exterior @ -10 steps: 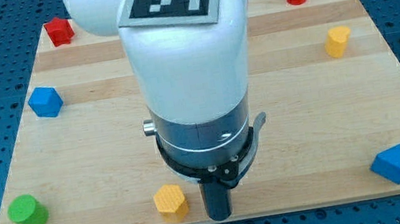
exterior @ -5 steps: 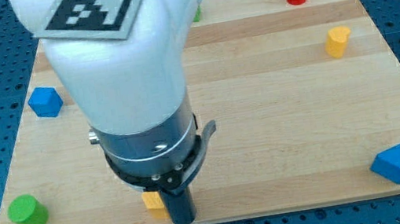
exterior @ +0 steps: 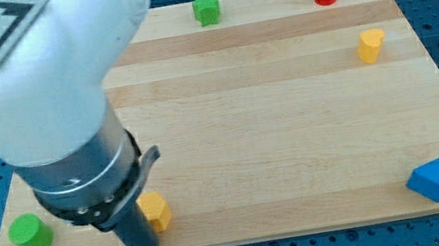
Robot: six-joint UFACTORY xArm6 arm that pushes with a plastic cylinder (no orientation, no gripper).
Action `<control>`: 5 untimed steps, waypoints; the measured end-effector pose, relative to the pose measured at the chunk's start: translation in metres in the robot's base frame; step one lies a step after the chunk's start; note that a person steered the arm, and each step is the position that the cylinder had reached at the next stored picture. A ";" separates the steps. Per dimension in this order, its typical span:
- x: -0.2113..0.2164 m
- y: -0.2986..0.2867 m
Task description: Move the yellow hexagon towards the center of the board
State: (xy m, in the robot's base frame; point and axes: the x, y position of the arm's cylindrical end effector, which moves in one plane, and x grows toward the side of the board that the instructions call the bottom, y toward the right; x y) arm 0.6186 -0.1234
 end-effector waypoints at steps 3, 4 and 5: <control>-0.028 0.019; -0.033 0.014; -0.018 0.002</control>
State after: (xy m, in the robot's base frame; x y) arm 0.6002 -0.1219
